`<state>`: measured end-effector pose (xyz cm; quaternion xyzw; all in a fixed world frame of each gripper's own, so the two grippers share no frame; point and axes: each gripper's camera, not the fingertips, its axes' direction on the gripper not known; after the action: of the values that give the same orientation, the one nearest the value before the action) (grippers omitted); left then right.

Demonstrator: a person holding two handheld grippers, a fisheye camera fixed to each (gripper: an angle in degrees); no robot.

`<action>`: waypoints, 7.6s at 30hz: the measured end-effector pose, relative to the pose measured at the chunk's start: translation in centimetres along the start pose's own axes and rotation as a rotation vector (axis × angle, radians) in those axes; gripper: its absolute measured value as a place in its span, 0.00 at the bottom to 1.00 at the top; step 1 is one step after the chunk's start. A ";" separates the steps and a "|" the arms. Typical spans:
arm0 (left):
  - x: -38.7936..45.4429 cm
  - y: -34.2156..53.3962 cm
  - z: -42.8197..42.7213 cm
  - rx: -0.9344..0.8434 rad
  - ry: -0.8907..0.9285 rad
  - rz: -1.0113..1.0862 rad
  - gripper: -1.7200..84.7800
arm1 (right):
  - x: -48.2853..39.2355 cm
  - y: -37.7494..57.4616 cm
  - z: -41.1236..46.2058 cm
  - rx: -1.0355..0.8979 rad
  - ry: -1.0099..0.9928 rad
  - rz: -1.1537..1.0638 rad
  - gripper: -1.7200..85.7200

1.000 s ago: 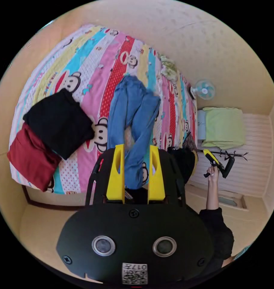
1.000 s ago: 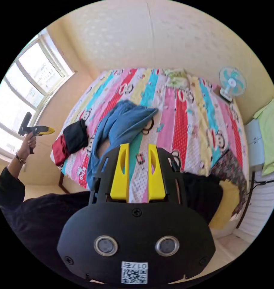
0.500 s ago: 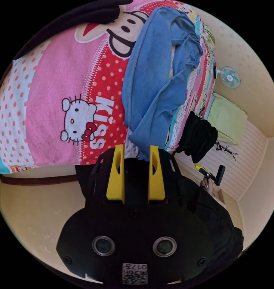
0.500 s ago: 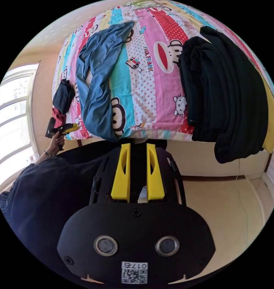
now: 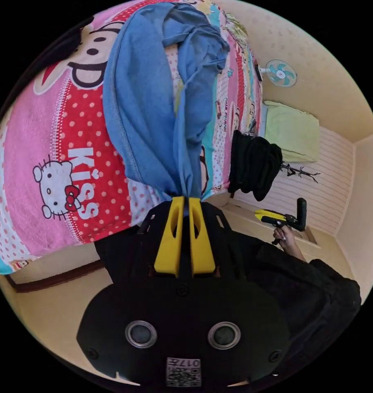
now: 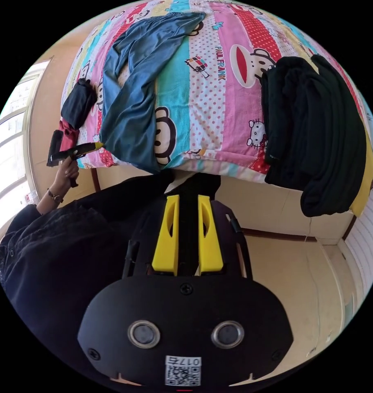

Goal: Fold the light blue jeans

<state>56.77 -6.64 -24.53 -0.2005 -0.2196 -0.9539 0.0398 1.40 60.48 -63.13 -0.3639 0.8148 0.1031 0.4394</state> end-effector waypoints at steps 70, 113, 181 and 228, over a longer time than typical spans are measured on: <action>0.8 -8.4 26.1 -0.264 -0.589 0.475 0.20 | 16.0 -17.6 -4.4 -0.032 -0.326 -0.334 0.12; 12.6 27.3 4.2 0.493 0.433 -0.184 0.07 | 12.5 -52.9 -9.6 0.386 -0.492 0.000 0.13; -7.7 16.9 -25.6 0.190 -0.200 -0.254 0.07 | -10.3 -30.4 24.7 0.139 -0.481 -0.118 0.04; -5.7 9.9 -29.9 0.169 0.119 -0.068 0.15 | 7.1 -28.5 15.1 0.067 -0.465 -0.124 0.15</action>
<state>52.64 -28.63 -47.46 -0.1321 -0.3032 -0.9430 0.0372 28.05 43.93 -73.33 -0.3649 0.6707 0.1297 0.6326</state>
